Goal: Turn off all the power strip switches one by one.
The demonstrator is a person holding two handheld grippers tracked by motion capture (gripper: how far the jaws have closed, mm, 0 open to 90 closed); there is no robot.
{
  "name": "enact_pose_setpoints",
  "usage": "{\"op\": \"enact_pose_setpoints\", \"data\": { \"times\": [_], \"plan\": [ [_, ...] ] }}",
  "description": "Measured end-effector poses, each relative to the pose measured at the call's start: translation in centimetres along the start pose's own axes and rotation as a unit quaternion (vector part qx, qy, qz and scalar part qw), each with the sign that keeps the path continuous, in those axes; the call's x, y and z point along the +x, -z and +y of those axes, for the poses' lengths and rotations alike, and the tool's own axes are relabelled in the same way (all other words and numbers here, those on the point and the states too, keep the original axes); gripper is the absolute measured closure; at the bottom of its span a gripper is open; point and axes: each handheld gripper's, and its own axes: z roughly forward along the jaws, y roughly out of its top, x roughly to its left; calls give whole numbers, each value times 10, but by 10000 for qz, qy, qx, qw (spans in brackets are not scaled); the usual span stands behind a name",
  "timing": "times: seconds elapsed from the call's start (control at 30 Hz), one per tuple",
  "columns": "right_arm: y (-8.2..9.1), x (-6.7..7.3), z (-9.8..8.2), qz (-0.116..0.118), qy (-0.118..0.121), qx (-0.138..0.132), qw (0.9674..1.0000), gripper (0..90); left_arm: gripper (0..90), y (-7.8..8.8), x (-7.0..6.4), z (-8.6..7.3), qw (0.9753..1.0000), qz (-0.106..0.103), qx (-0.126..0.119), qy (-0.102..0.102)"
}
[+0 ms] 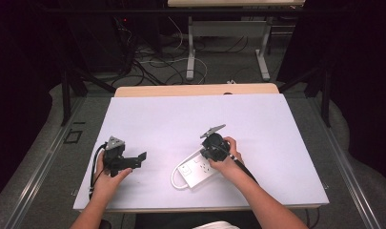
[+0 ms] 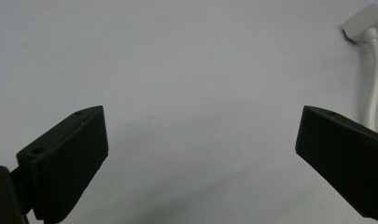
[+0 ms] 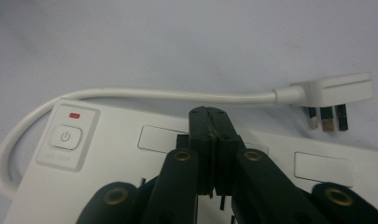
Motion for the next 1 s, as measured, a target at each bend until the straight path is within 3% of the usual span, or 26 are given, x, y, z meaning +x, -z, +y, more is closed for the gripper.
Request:
{"op": "enact_pose_setpoints", "data": {
  "times": [0.03, 0.07, 0.37, 0.43, 0.47, 0.57, 0.67, 0.73, 0.93, 1.0],
  "plan": [
    [-2, -2, 0, -50, 13, -96, 9999, 900, 22, -1, 0, 0, 10000, 20, -52, 10],
    [0, -2, 0, -65, -28, -2, 10000, 900, 22, -1, 0, 0, 10000, 13, -44, 9],
    [3, -14, -1, -160, -125, -56, 9998, 900, 22, -1, 0, 0, 10000, 14, -43, 10],
    [1, -16, -2, -163, -157, -245, 9994, 900, 22, -1, 0, 0, 10000, 9, -58, 11],
    [3, -17, -1, -283, -162, -55, 9995, 900, 22, -1, 0, 0, 10000, 9, -58, 10],
    [2, -20, -2, -218, -114, -137, 9996, 900, 22, -1, 0, 0, 10000, 10, -57, 9],
    [2, -18, -2, -258, -325, -59, 9991, 900, 22, -1, 0, 0, 10000, 9, -55, 10],
    [2, -20, -2, -270, -193, -12, 9994, 900, 22, -1, 0, 0, 10000, 12, -57, 8],
    [2, -22, -3, -279, -238, 49, 9993, 900, 23, -1, 0, 0, 10000, 11, -58, 11],
    [0, -23, -4, -244, -180, -172, 9994, 900, 23, -1, 0, 0, 10000, 8, -52, 9]
  ]
}}
